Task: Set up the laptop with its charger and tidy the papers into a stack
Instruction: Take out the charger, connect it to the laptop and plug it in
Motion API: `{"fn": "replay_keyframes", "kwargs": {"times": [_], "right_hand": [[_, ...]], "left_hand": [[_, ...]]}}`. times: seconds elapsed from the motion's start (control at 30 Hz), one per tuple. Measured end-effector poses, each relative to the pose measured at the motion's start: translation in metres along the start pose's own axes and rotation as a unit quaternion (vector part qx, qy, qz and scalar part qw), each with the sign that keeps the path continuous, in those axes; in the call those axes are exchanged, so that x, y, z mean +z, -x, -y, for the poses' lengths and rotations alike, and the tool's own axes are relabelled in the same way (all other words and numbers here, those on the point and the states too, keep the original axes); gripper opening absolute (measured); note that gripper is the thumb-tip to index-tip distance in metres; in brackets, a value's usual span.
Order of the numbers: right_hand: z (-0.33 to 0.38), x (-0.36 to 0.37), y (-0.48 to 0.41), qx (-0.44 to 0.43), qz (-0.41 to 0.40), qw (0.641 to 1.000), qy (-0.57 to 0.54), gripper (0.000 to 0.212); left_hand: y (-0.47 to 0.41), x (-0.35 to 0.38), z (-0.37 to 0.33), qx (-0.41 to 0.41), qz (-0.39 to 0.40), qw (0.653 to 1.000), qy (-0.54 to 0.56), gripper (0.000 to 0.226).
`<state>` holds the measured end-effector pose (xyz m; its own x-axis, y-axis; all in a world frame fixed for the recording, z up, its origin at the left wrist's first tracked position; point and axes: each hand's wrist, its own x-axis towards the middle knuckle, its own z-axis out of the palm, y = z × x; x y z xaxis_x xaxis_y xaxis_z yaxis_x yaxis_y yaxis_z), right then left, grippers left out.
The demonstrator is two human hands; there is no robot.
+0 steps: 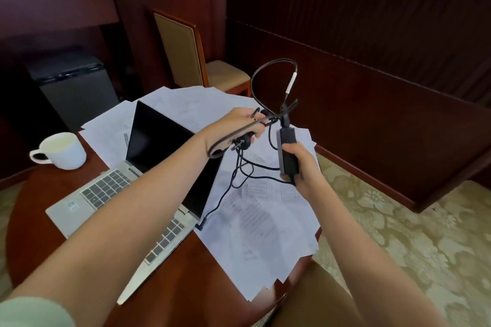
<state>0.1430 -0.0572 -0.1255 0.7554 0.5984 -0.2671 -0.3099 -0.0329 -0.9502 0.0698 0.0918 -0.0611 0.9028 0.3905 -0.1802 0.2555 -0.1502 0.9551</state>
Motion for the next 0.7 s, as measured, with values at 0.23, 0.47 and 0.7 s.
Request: {"fn": "replay_keyframes", "kwargs": {"times": [0.23, 0.47, 0.7], "right_hand": [[0.035, 0.036, -0.031, -0.034, 0.006, 0.997, 0.074, 0.011], [0.046, 0.095, -0.059, -0.04, -0.007, 0.995, 0.086, 0.013], [0.063, 0.173, -0.092, -0.085, 0.007, 0.986, 0.141, 0.01]], "left_hand": [[-0.023, -0.019, -0.012, 0.017, -0.038, 0.999, -0.029, 0.006], [-0.043, -0.079, -0.009, -0.012, -0.043, 0.999, -0.01, 0.022], [-0.052, -0.156, -0.016, 0.018, 0.008, 1.0, -0.015, 0.022]]}}
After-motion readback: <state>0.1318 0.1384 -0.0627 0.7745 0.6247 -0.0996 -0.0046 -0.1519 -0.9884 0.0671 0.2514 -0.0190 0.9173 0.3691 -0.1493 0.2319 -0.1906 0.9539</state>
